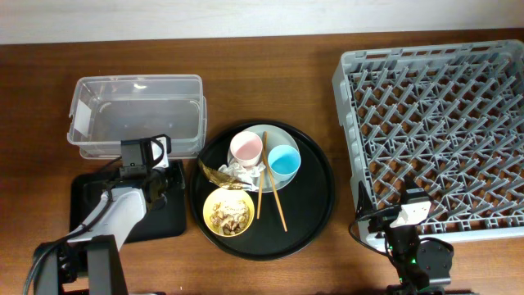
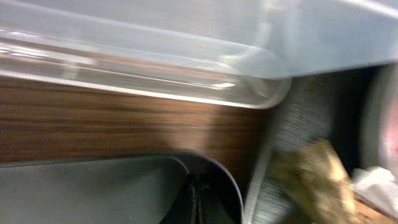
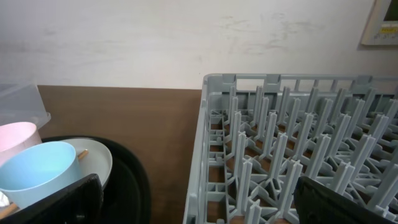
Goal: Sort waste into correct bins and load items into the dishwasher rack
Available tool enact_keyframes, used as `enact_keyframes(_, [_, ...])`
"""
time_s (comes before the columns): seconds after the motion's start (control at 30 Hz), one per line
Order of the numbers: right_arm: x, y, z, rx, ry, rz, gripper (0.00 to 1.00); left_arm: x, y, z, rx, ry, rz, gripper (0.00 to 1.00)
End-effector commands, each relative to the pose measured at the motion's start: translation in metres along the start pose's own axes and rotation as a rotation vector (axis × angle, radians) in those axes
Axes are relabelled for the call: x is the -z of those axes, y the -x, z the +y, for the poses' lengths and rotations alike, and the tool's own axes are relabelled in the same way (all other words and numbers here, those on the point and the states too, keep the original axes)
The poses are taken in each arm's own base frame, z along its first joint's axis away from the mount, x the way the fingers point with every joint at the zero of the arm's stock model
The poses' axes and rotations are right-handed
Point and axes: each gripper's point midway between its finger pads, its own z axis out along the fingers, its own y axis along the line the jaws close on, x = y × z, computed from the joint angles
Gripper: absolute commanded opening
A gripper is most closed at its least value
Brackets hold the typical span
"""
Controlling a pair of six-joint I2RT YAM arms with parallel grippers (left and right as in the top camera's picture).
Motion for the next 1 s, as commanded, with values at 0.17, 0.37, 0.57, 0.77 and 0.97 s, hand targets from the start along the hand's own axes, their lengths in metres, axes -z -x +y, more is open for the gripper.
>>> enact_keyframes(0.17, [0.000,-0.002,0.000,-0.002,0.001,0.002,0.99,0.003,-0.013,-0.040,-0.055,-0.247,0.054,0.01])
enact_keyframes(0.37, [0.000,-0.002,0.000,-0.002,0.001,0.002,0.99,0.000,-0.005,-0.005,-0.075,-0.035,0.021,0.01])
enact_keyframes(0.57, [0.000,-0.002,0.000,-0.002,0.001,0.002,0.99,0.020,0.027,0.001,-0.102,0.044,-0.117,0.01])
enact_keyframes(0.77, [0.000,-0.002,0.000,-0.002,0.001,0.002,0.99,0.052,0.049,-0.005,-0.076,0.058,-0.228,0.02])
enact_keyframes(0.97, [0.000,-0.002,0.000,-0.002,0.001,0.002,0.99,0.075,0.004,-0.019,0.067,-0.011,-0.079,0.03])
